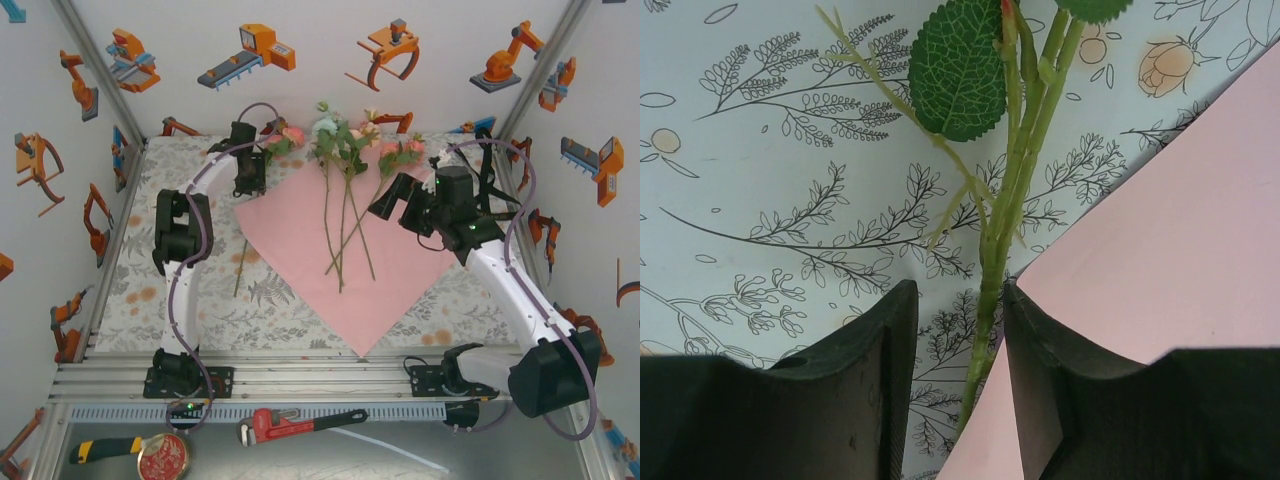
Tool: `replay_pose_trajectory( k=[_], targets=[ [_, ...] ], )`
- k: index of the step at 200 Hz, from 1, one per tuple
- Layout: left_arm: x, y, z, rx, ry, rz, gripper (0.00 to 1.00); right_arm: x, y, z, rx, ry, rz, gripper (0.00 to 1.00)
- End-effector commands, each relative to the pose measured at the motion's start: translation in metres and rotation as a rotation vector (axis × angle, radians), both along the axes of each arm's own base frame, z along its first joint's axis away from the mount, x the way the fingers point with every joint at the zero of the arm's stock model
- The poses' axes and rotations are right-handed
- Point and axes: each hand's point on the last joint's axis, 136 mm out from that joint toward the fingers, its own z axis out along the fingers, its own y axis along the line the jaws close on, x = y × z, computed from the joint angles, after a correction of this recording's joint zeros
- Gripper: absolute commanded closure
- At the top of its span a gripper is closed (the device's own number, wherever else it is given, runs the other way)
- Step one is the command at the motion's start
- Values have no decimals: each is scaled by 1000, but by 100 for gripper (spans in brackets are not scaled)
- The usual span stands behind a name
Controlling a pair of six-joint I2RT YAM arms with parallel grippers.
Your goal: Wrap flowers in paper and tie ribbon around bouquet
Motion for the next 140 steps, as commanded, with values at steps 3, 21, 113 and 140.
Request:
replay_pose_trajectory(
  k=[3,21,113,140],
  targets=[
    [0,-5,-6,-24,22,-11,62,11,3,27,-3,-104,9,3],
    [1,-4,-9,-23,24,-13,68,16,4,33,2,-127,3,3],
    [20,7,54,-17,-98,-85,97,27,8,60,66,-197,-14,3],
    [22,11,89,9,-164,-122,97,26,8,61,90,-200,-19,3]
  ],
)
